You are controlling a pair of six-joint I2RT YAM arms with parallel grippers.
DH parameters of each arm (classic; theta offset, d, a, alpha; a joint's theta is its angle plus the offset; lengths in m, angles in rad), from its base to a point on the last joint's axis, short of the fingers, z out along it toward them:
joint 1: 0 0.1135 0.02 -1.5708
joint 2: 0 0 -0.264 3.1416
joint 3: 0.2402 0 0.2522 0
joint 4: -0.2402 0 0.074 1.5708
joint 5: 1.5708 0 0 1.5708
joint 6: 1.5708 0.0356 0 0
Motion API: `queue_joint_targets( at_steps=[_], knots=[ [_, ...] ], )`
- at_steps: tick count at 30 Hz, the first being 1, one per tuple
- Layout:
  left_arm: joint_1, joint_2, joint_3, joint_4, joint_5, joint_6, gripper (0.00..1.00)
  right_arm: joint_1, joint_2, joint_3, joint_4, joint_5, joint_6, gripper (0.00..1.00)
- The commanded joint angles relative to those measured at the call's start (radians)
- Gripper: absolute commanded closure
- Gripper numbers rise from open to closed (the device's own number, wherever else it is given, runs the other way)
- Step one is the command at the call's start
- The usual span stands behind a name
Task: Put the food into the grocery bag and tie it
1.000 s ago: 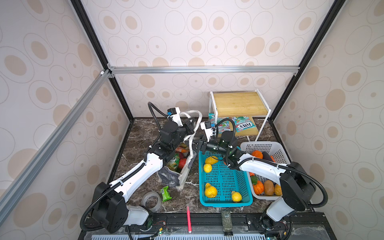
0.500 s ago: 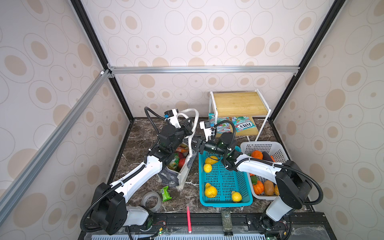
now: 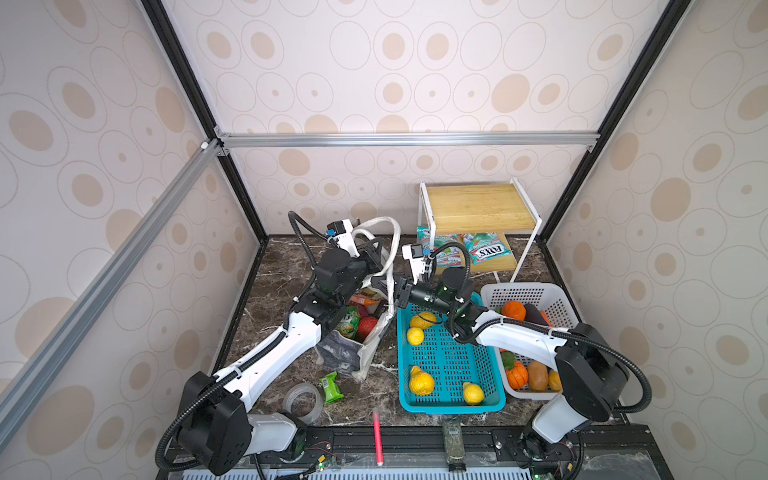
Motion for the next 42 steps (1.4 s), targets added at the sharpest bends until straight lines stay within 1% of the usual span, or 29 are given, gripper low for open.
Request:
queue_joint_targets(
  at_steps=[1,3,5,7,11,13,16,19,24,28,32,35,36,37,38,39,40,42],
  knots=[
    [0.039,-0.05,0.082,-0.072,-0.004,0.023,1.0,-0.003,-0.084,-0.017,-0.228,0.123,-0.049,1.0],
    [0.061,-0.06,0.106,-0.091,0.001,0.027,1.0,-0.004,-0.124,-0.019,-0.348,0.189,-0.065,1.0],
    [0.095,-0.062,0.132,-0.112,0.032,0.02,1.0,-0.003,-0.167,-0.002,-0.506,0.297,-0.077,1.0],
    [0.122,-0.059,0.164,-0.145,0.056,0.017,1.0,-0.003,-0.202,0.015,-0.617,0.388,-0.092,1.0],
    [0.19,-0.067,0.192,-0.209,0.088,0.02,1.0,-0.003,-0.235,0.06,-0.738,0.522,-0.09,1.0],
    [0.238,-0.075,0.195,-0.231,0.108,0.026,1.0,-0.005,-0.227,0.099,-0.797,0.562,-0.091,1.0],
    [0.318,-0.054,0.254,-0.311,0.166,0.065,1.0,-0.004,-0.208,0.153,-0.841,0.613,-0.103,1.0],
    [0.376,-0.043,0.292,-0.34,0.197,0.089,1.0,-0.004,-0.179,0.212,-0.874,0.662,-0.132,1.0],
    [0.48,-0.029,0.346,-0.334,0.178,0.099,1.0,-0.003,-0.088,0.354,-0.958,0.756,-0.186,1.0],
    [0.565,0.016,0.405,-0.322,0.185,0.086,1.0,0.001,-0.01,0.483,-1.019,0.842,-0.234,1.0],
    [0.64,0.049,0.422,-0.262,0.222,0.009,1.0,0.004,0.056,0.603,-1.019,0.897,-0.329,1.0],
    [0.683,0.057,0.394,-0.185,0.224,-0.055,1.0,0.003,0.115,0.69,-1.048,0.919,-0.382,1.0],
    [0.7,0.052,0.374,-0.158,0.215,-0.083,1.0,0.002,0.139,0.72,-1.066,0.949,-0.395,1.0],
    [0.712,0.041,0.337,-0.115,0.203,-0.116,1.0,-0.002,0.17,0.76,-1.11,1.007,-0.382,1.0],
    [0.722,0.031,0.311,-0.084,0.192,-0.131,1.0,-0.009,0.197,0.814,-1.168,1.035,-0.36,1.0],
    [0.733,0.024,0.297,-0.077,0.173,-0.136,1.0,-0.02,0.228,0.869,-1.232,1.039,-0.342,1.0],
    [0.742,0.013,0.288,-0.086,0.15,-0.126,1.0,-0.024,0.246,0.905,-1.28,1.071,-0.314,1.0],
    [0.758,-0.011,0.257,-0.091,0.111,-0.113,1.0,-0.025,0.24,0.894,-1.292,1.112,-0.285,1.0]
  ],
)
